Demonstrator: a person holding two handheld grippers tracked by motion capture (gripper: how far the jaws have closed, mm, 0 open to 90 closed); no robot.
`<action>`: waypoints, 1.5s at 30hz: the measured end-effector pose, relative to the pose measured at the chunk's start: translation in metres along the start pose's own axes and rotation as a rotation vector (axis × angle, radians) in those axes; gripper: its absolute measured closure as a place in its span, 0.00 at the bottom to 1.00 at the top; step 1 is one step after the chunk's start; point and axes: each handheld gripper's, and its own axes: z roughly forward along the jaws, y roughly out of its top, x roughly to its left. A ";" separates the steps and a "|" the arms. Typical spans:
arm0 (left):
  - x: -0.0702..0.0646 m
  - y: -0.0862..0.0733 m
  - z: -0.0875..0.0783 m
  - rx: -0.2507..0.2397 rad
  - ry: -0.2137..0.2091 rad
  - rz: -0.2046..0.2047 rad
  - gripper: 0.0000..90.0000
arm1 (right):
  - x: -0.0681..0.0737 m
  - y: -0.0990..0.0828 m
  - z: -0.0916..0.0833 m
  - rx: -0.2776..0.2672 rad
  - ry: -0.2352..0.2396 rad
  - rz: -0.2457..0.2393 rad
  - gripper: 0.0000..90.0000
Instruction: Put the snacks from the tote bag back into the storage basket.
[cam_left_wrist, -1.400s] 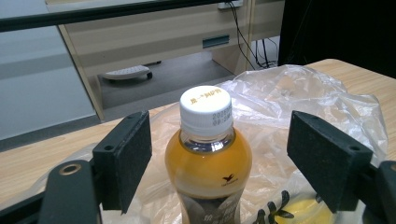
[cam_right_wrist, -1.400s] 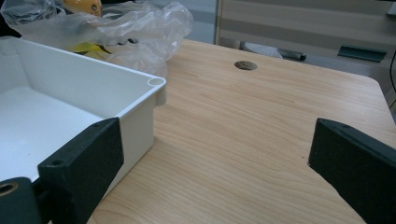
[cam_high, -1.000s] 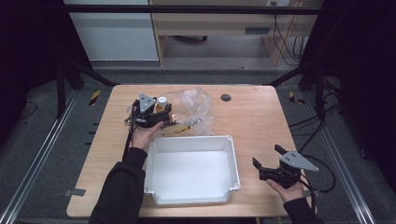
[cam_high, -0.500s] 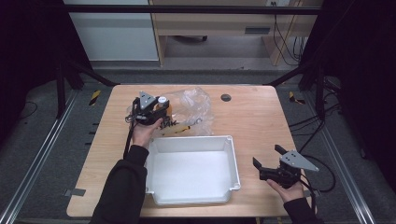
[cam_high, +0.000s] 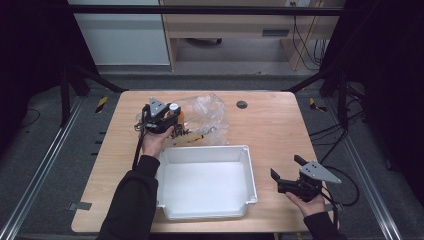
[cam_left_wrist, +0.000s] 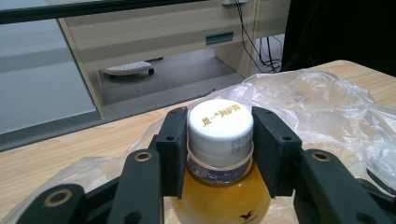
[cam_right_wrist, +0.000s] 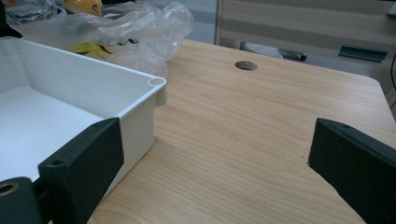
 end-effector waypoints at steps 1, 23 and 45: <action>0.000 0.000 0.001 -0.003 0.001 -0.002 0.64 | 0.000 0.000 0.000 0.000 0.000 0.000 0.04; 0.000 0.001 0.001 -0.001 0.009 -0.012 0.65 | 0.000 0.000 0.000 0.000 -0.001 0.000 0.04; -0.004 0.040 -0.028 -0.077 -0.001 -0.023 0.66 | 0.000 0.000 0.000 -0.001 -0.001 -0.002 0.04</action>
